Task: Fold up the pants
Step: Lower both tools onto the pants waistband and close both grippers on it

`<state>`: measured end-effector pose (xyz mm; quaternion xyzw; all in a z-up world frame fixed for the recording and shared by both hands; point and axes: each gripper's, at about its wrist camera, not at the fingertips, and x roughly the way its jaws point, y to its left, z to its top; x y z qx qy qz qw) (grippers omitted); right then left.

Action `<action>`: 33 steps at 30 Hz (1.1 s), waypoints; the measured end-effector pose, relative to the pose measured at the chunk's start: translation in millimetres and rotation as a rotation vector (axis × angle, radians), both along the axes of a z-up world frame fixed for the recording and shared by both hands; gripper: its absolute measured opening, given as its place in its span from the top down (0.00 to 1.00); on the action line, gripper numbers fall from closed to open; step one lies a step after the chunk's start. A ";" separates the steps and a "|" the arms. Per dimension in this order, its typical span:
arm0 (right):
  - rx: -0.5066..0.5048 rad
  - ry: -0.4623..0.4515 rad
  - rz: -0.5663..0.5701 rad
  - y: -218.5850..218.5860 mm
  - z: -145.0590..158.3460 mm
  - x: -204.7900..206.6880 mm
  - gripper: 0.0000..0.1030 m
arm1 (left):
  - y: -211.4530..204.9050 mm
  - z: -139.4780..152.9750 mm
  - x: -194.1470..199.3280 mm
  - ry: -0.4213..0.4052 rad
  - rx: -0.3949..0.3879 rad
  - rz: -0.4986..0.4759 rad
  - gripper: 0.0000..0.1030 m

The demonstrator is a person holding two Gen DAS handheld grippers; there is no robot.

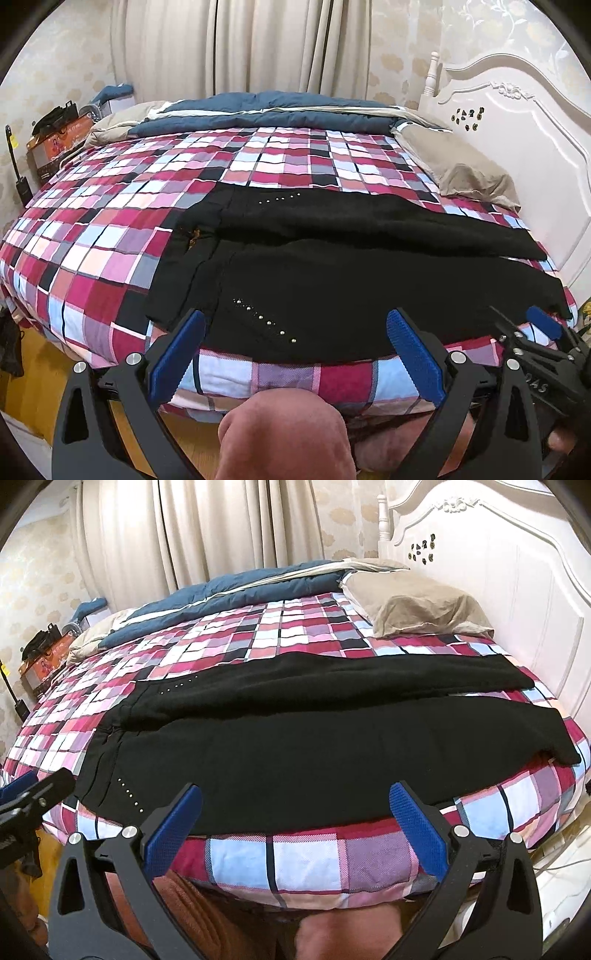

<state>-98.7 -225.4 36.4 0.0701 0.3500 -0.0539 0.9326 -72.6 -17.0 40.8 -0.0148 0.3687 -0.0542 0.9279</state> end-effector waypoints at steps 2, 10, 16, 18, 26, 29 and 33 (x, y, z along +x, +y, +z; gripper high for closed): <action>0.002 -0.001 -0.007 -1.7 0.4 0.0 0.02 | -0.3 -3.2 2.8 0.007 0.005 -0.007 0.05; 0.014 0.009 0.022 -7.1 -3.7 19.7 0.02 | -8.1 -15.4 21.8 0.025 0.040 -0.017 0.05; 0.057 0.019 0.139 -12.2 -7.1 58.3 0.02 | -7.3 -26.8 52.5 0.071 -0.003 -0.070 0.05; 0.094 0.034 0.195 -21.7 -7.6 79.6 0.02 | -4.0 -30.8 72.3 0.084 0.003 -0.089 0.05; 0.230 0.036 0.354 -70.1 2.7 177.3 0.02 | 57.2 -36.4 197.5 0.219 -0.129 -0.191 0.05; 0.181 0.046 0.416 -78.4 6.9 217.4 0.02 | 97.2 -36.3 241.8 0.211 -0.145 -0.174 0.05; 0.136 0.091 0.493 -77.1 2.6 268.1 0.02 | 137.3 -52.1 295.5 0.250 -0.221 -0.172 0.05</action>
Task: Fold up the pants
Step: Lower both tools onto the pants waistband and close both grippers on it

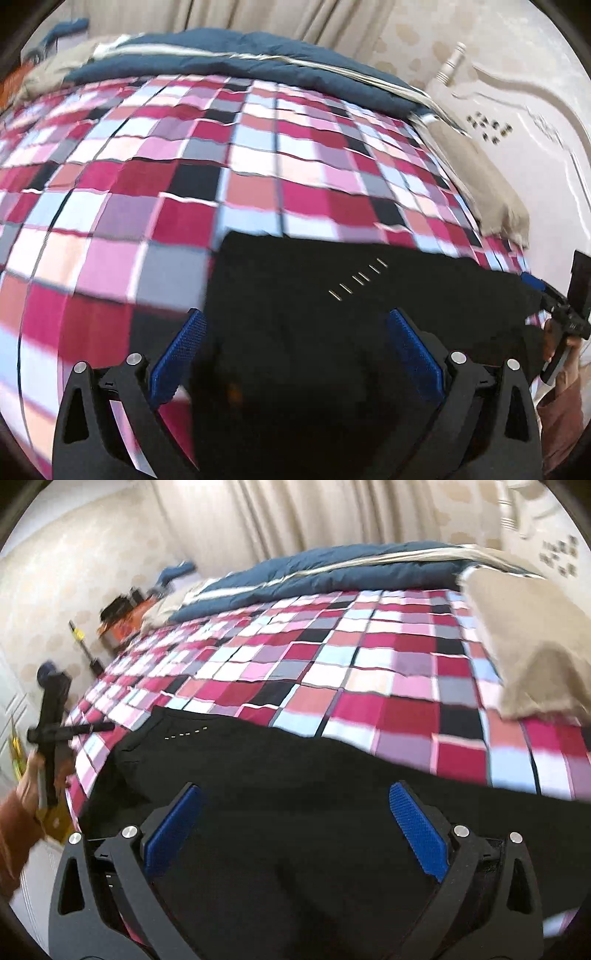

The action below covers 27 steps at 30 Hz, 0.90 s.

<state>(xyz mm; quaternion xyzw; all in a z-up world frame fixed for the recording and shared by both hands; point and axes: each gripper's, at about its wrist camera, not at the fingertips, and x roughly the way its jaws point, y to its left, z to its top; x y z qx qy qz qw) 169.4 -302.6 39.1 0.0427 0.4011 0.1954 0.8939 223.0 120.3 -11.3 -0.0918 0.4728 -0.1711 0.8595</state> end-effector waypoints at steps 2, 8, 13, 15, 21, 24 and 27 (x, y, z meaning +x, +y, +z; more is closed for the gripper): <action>-0.012 0.031 0.041 2.6 -7.6 25.5 0.02 | 6.0 -14.4 26.0 0.016 0.018 -0.029 0.05; -0.038 0.107 0.148 11.9 -35.8 70.7 0.02 | -3.1 -52.1 70.2 0.044 0.109 -0.170 0.05; -0.027 0.175 0.212 17.4 -54.9 96.0 0.02 | 6.1 -56.2 88.4 0.040 0.000 -0.239 0.05; -0.034 0.192 0.221 19.4 -60.3 106.2 0.02 | 8.9 -57.5 93.9 0.060 -0.051 -0.265 0.05; 0.021 0.296 0.268 31.6 -76.5 130.5 0.03 | 13.0 -52.3 93.3 0.102 -0.152 -0.333 0.05; -0.028 0.311 0.307 44.0 -82.7 132.1 0.12 | 3.8 -48.9 89.7 0.084 -0.113 -0.356 0.05; -0.066 0.312 0.317 49.7 -84.6 133.1 0.21 | -10.5 -51.5 87.5 0.073 -0.020 -0.381 0.17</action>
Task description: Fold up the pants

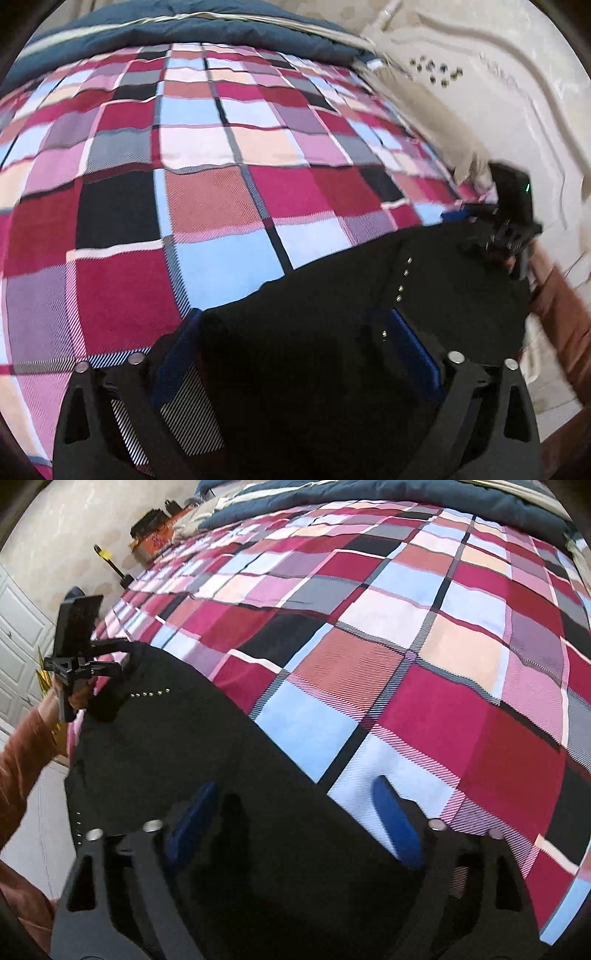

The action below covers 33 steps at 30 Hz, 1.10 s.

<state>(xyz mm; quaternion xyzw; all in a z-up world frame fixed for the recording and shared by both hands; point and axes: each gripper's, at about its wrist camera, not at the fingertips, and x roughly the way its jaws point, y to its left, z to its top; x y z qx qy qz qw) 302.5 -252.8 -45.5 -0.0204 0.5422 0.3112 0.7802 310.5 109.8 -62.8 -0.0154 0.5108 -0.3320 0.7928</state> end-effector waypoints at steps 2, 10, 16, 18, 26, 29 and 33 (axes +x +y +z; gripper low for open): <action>-0.007 0.005 -0.004 -0.2 0.4 0.6 0.27 | -5.0 -1.7 1.7 -0.007 0.043 -0.002 0.48; -0.044 0.017 -0.027 -3.4 9.6 -4.7 0.93 | -4.3 2.9 3.8 -0.011 0.018 0.024 0.68; -0.094 -0.162 -0.082 2.1 57.0 -42.1 0.93 | 2.8 43.8 -8.1 -0.078 -0.097 0.077 0.68; -0.094 -0.237 -0.102 3.1 74.5 -65.9 0.94 | 4.7 61.0 -25.6 -0.119 -0.119 0.072 0.68; -0.204 -0.489 -0.174 25.6 90.3 -203.0 0.94 | 20.7 86.4 -120.4 -0.176 -0.176 0.074 0.68; -0.254 -0.529 -0.169 36.8 74.2 -249.4 0.94 | 29.7 77.5 -163.5 -0.174 -0.166 0.086 0.67; -0.260 -0.490 -0.181 40.0 43.8 -289.2 0.93 | 37.7 52.0 -207.4 -0.136 -0.164 0.124 0.67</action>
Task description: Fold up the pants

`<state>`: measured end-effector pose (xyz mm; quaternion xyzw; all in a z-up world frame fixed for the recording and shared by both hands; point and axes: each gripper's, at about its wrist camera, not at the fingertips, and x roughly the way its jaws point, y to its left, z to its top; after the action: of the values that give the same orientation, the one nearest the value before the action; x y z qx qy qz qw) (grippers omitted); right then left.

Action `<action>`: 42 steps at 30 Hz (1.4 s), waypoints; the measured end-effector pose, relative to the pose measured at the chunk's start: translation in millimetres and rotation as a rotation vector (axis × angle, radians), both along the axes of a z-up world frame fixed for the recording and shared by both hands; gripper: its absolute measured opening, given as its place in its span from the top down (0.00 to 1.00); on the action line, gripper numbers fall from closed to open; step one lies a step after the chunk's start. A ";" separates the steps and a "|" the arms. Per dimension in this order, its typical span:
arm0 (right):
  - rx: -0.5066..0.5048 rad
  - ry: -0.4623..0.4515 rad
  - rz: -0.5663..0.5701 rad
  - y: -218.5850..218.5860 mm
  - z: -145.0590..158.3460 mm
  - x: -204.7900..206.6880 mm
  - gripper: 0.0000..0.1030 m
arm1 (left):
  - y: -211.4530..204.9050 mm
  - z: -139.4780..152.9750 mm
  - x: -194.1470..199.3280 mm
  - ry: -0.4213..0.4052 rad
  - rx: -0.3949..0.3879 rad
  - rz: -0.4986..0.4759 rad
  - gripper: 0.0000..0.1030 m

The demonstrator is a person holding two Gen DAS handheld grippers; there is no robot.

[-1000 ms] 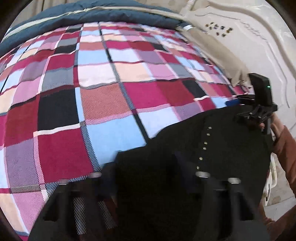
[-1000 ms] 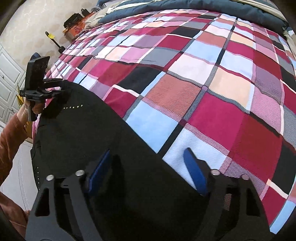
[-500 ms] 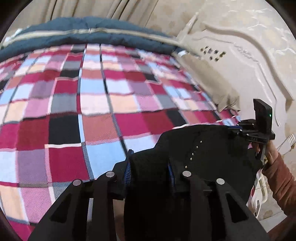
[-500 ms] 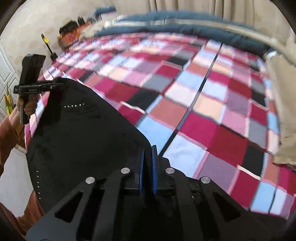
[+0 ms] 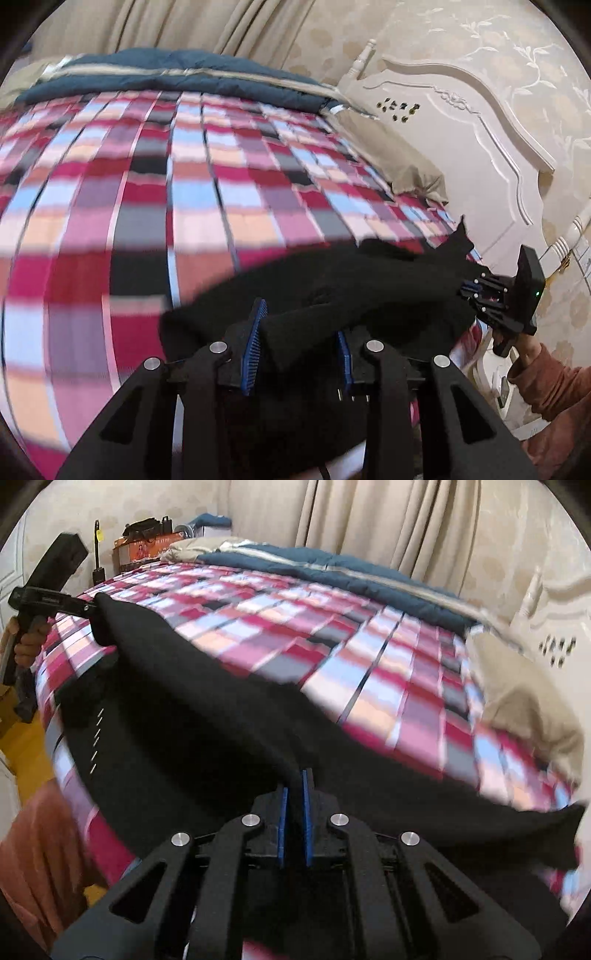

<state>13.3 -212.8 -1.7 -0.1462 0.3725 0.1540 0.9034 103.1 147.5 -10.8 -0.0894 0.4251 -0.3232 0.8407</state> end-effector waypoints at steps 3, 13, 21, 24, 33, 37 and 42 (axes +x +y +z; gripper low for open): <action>0.022 0.057 -0.023 -1.2 -30.6 -16.7 0.92 | 3.9 -30.2 -19.3 0.079 0.000 0.042 0.67; 0.274 0.064 -0.134 -18.0 -29.5 -60.1 0.41 | 80.1 -71.7 -82.3 0.228 -0.382 0.351 0.51; 0.678 0.161 -0.294 -59.5 -36.8 -67.6 0.41 | 40.5 -51.0 -122.9 0.190 -0.450 0.493 0.34; 0.724 0.180 -0.324 -61.0 -40.9 -66.5 0.40 | 18.2 -52.9 -122.9 0.185 -0.428 0.522 0.34; 0.843 0.206 -0.344 -60.3 -46.6 -65.2 0.36 | -4.2 -75.7 -123.4 0.232 -0.435 0.631 0.34; 0.907 0.222 -0.365 -64.4 -49.9 -61.9 0.36 | 2.8 -80.3 -114.4 0.226 -0.478 0.686 0.34; 1.022 0.240 -0.417 -72.0 -59.2 -59.7 0.35 | 1.0 -85.9 -99.2 0.226 -0.499 0.718 0.34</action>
<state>-46.4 -284.8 -61.0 0.4052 0.3715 0.1485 0.8220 3.9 148.5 -96.7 -0.4659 0.3654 -0.0921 0.8006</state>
